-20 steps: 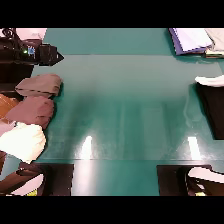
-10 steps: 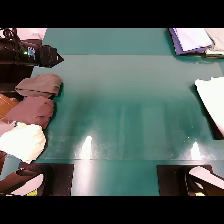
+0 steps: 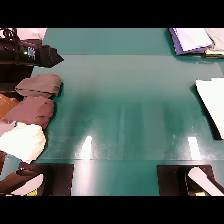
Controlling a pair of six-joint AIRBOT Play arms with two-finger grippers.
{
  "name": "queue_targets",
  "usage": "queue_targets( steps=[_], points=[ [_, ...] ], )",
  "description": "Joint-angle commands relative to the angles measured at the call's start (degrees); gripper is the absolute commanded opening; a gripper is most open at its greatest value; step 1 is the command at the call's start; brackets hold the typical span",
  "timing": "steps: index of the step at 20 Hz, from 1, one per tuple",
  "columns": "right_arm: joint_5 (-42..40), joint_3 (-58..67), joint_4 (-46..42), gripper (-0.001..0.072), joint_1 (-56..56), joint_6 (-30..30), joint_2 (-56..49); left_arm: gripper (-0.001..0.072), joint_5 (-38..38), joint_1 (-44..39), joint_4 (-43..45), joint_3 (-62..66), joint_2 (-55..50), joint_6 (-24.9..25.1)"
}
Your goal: Fold the shirts.
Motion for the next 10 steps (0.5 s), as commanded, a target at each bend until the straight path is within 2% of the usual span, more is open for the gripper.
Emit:
queue_targets(
  steps=[1, 3, 4, 5, 10],
  points=[
    [-1.73, -0.15, 2.47, 0.0561, 15.23, 0.02, 1.38, 0.0027, 0.66, 0.0, 0.2, 0.0, -0.02, -0.02],
    [-3.74, -0.15, 2.36, 0.0286, 23.63, 0.0, 1.38, 0.0027, 0.63, 0.0, 0.2, 0.0, -0.02, -0.02],
    [-4.96, -0.15, 2.05, 0.0123, 27.43, 0.0, 1.38, 0.0027, 0.63, 0.0, 0.2, 0.0, -0.02, -0.02],
    [-5.92, -0.15, 1.46, 0.0015, 30.62, 0.0, 1.4, 0.0027, 0.63, 0.0, 0.2, 0.0, -0.02, -0.02],
    [-7.15, -0.15, 1.4, 0.0015, 38.77, 0.0, 1.38, 0.0027, 0.63, 0.0, 0.2, 0.0, -0.02, -0.02]
  ],
)
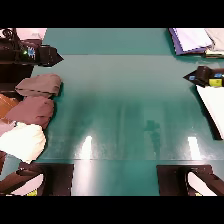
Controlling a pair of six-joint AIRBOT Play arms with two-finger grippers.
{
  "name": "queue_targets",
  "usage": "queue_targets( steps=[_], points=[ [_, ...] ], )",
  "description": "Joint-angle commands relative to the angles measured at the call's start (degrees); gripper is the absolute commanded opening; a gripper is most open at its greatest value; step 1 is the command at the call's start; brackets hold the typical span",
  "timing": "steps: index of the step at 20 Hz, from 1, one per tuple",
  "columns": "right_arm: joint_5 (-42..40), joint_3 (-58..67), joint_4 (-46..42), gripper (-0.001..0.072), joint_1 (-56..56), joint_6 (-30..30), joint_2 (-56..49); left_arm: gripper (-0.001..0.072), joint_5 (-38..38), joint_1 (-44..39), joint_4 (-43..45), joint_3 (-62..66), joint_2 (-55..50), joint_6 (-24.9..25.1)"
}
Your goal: Fold the shirts.
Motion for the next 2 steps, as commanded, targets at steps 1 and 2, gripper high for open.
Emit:
queue_targets(
  steps=[1, 2],
  points=[
    [-1.16, -0.02, 0.02, 0.0015, 4.87, 0.0, 0.07, 0.0027, 0.04, -0.02, 0.0, 0.0, -0.02, -0.02],
    [-0.92, -0.02, 0.04, 0.0015, 4.85, 0.0, 0.09, 0.0027, 0.04, -0.02, 0.0, 0.0, -0.02, -0.02]
  ],
)
